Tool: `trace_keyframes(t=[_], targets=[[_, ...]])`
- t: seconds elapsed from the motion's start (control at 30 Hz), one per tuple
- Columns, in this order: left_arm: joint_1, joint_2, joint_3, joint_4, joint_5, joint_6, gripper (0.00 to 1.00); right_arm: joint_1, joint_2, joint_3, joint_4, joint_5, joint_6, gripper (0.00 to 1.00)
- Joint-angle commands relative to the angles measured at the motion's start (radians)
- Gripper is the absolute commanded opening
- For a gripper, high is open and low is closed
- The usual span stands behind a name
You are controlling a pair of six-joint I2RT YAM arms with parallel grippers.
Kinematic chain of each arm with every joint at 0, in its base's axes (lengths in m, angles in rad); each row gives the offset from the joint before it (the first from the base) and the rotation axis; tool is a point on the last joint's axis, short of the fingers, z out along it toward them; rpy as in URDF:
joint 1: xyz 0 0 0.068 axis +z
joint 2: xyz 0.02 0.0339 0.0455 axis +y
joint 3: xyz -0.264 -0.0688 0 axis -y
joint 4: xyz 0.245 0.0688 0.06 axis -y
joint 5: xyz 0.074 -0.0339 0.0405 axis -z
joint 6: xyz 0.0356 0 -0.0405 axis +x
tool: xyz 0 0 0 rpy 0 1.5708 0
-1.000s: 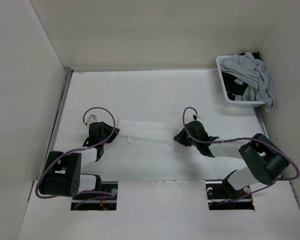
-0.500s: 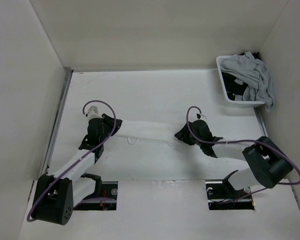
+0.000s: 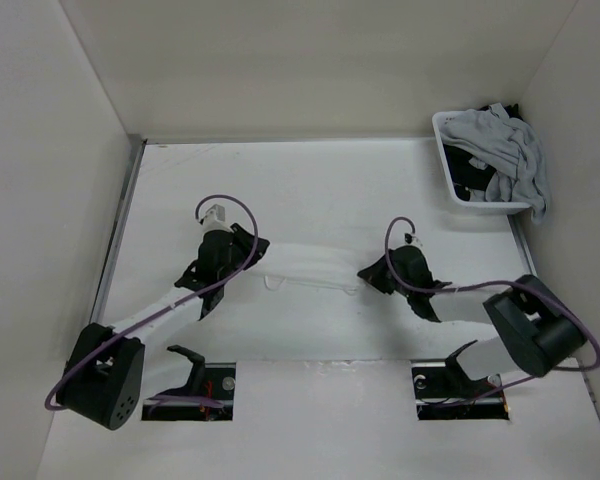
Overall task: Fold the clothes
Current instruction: Fold the tank top
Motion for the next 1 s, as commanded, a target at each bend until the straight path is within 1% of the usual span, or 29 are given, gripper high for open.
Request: trace_keyframes(t=[0.0, 0.23, 0.3, 0.37, 0.47, 0.57, 0.7, 0.97], targets=[[-0.049, 0.017, 0.050, 0.070, -0.035, 0.017, 0.19, -0.012, -0.165, -0.011, -0.136, 0.077, -0.034, 0.02], [-0.109, 0.019, 0.055, 0.079, -0.038, 0.009, 0.19, -0.008, -0.545, 0.021, -0.561, 0.251, -0.132, 0.03], [-0.123, 0.009, 0.053, 0.077, -0.038, 0.008, 0.19, -0.009, -0.605, 0.070, -0.652, 0.260, -0.183, 0.03], [-0.132, 0.002, 0.053, 0.074, -0.035, 0.005, 0.20, -0.008, -0.612, 0.137, -0.710, 0.266, -0.241, 0.03], [-0.135, -0.012, 0.049, 0.074, -0.031, 0.002, 0.20, 0.006, -0.536, 0.255, -0.758, 0.285, -0.321, 0.03], [-0.135, -0.043, 0.037, 0.068, -0.026, -0.002, 0.21, 0.083, -0.424, 0.378, -0.786, 0.315, -0.372, 0.03], [-0.120, -0.084, 0.007, 0.059, -0.020, -0.002, 0.21, 0.176, -0.255, 0.541, -0.825, 0.361, -0.411, 0.04], [-0.065, -0.143, -0.036, 0.062, 0.023, -0.009, 0.22, 0.308, 0.084, 0.846, -0.922, 0.366, -0.468, 0.05]])
